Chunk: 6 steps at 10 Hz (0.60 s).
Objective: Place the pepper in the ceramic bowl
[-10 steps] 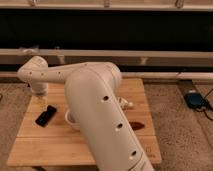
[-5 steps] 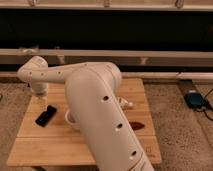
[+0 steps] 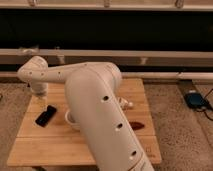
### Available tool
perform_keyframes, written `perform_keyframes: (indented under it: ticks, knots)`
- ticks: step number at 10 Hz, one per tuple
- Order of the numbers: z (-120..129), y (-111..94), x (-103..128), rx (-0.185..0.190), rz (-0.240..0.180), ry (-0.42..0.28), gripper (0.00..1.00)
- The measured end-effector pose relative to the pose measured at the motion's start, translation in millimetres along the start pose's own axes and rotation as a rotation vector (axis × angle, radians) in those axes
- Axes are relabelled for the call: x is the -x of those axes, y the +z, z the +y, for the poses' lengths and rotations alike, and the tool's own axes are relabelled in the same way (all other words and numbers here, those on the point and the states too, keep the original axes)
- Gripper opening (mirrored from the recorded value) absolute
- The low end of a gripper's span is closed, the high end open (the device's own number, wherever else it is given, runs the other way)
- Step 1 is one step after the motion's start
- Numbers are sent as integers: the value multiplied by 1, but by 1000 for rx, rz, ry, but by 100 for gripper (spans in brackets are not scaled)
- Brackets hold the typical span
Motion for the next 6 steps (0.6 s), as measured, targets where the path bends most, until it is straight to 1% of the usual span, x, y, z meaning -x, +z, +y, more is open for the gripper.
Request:
perform_keyframes:
  ticks: [2, 3, 5, 6]
  knots:
    - [-1, 0, 0, 2, -3, -1, 80]
    - [-2, -2, -5, 4, -5, -3, 80]
    - [-6, -14, -35, 7, 11, 16, 80]
    - [-5, -23, -58, 5, 26, 34, 80]
